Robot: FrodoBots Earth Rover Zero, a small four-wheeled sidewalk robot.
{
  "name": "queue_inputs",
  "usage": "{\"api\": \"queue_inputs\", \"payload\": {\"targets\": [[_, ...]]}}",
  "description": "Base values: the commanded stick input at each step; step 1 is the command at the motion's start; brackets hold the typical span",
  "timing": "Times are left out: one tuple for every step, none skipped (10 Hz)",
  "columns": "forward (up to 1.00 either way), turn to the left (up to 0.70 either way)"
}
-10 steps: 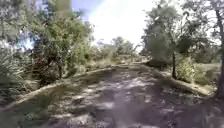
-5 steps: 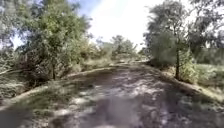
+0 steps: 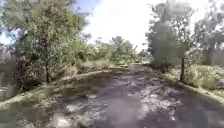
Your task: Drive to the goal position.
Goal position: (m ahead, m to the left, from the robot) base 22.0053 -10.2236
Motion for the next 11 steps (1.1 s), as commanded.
{"api": "queue_inputs", "payload": {"targets": [[0.85,0.0],[0.85,0.0],[0.85,0.0],[0.85,0.0],[0.85,0.0],[0.85,0.0],[0.85,0.0],[0.85,0.0],[0.85,0.0],[0.85,0.0],[0.85,0.0]]}}
